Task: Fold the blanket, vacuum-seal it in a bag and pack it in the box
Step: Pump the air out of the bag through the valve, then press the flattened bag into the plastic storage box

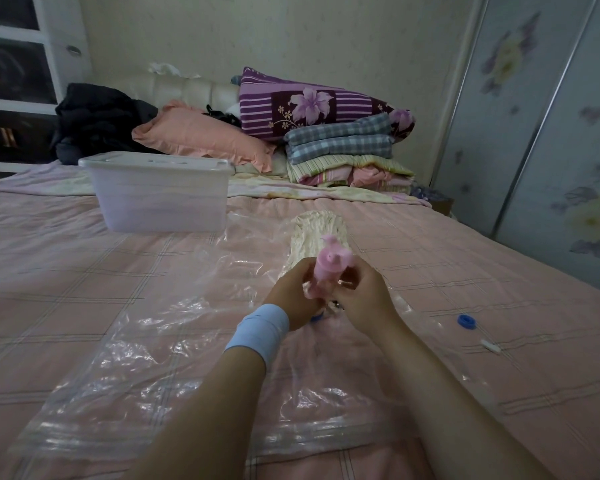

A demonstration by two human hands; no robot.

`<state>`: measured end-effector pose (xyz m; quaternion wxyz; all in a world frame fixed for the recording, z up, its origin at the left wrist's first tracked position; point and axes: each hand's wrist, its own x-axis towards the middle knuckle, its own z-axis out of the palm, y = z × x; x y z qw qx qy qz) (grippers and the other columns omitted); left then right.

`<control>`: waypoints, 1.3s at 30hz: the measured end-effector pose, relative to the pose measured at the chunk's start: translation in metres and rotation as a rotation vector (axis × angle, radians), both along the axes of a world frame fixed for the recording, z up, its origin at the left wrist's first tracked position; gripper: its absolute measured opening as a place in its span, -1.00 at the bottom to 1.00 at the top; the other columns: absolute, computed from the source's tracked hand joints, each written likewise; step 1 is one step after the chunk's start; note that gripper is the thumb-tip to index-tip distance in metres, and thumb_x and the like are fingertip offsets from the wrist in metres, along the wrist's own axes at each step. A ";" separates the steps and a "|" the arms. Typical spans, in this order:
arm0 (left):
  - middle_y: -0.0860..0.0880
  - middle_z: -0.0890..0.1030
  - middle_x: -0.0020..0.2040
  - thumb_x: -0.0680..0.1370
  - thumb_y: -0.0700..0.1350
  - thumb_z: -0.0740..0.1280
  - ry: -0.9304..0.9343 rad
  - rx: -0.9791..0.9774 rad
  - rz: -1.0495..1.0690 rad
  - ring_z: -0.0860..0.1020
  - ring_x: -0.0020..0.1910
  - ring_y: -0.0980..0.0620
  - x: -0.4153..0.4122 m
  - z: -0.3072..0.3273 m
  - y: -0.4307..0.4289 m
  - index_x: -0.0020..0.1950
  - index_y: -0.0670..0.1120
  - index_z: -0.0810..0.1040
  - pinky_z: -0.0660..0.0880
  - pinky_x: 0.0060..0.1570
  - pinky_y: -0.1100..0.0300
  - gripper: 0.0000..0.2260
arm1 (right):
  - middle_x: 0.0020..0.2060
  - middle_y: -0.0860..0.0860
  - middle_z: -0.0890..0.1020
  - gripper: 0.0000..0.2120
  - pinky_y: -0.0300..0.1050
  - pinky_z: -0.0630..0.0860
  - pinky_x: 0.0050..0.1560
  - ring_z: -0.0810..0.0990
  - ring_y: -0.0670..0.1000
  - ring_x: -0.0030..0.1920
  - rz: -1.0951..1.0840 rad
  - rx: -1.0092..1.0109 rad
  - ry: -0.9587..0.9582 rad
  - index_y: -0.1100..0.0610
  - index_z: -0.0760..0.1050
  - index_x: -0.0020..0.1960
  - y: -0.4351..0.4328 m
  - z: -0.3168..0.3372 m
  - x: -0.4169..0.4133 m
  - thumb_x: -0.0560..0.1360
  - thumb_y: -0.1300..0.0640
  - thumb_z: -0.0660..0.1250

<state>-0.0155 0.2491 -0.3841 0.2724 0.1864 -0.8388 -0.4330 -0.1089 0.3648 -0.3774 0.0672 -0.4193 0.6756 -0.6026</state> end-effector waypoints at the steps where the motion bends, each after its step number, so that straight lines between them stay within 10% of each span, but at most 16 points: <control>1: 0.12 0.61 0.01 0.41 -0.16 0.40 0.010 -0.013 0.014 0.59 -0.01 0.07 0.000 0.001 -0.001 0.11 0.15 0.47 0.59 0.02 0.12 -0.66 | -0.01 -0.12 0.72 -0.69 -0.10 0.63 0.07 0.68 -0.14 0.04 0.008 -0.026 -0.002 -0.04 0.59 0.13 0.000 0.002 0.000 0.45 0.21 0.52; 11: -0.08 0.63 -0.02 0.37 -0.03 0.56 0.208 0.380 0.132 0.66 -0.11 -0.04 -0.010 0.028 0.009 0.09 -0.02 0.40 0.65 -0.17 -0.03 -0.57 | 0.11 0.01 0.63 -0.88 0.00 0.59 -0.01 0.63 0.10 0.12 0.035 -0.010 -0.270 -0.04 0.52 0.15 0.004 0.014 -0.013 0.62 0.02 0.30; 17: -0.09 0.65 0.03 0.53 -0.14 0.41 0.253 0.578 0.115 0.67 -0.06 -0.07 -0.021 0.026 0.023 0.22 -0.14 0.54 0.65 -0.14 0.07 -0.72 | 0.15 -0.01 0.60 -0.36 -0.06 0.67 -0.12 0.63 0.05 0.09 0.187 0.169 -0.148 -0.15 0.44 0.42 0.031 0.018 -0.031 0.44 0.31 0.44; 23: -0.10 0.57 0.16 0.51 -0.35 0.36 0.260 0.564 0.059 0.63 -0.08 -0.03 -0.065 0.026 0.054 0.25 -0.10 0.41 0.64 -0.10 0.01 -0.64 | 0.12 0.02 0.61 -0.36 0.01 0.69 -0.18 0.65 0.06 0.03 0.030 0.096 -0.225 -0.01 0.46 0.41 0.059 0.025 -0.061 0.41 0.38 0.44; 35: 0.05 0.56 0.29 0.54 0.07 0.22 -0.327 -0.310 -0.056 0.57 0.15 -0.05 -0.191 0.010 0.111 0.35 0.22 0.33 0.46 0.23 -0.01 -0.63 | -0.12 -0.05 0.73 -0.79 -0.06 0.68 -0.14 0.72 -0.07 -0.24 -0.349 0.213 -0.030 0.03 0.68 0.09 0.126 0.000 -0.158 0.52 -0.04 0.45; 39: 0.03 0.55 0.31 0.55 0.22 0.13 -0.580 -0.541 -0.034 0.48 0.30 -0.09 -0.202 -0.004 0.117 0.36 0.22 0.36 0.16 0.38 -0.08 -0.61 | 0.15 -0.06 0.67 -0.55 0.05 0.37 0.28 0.59 0.06 0.22 -0.369 0.751 0.200 -0.15 0.61 0.21 0.140 -0.016 -0.174 0.46 -0.19 0.10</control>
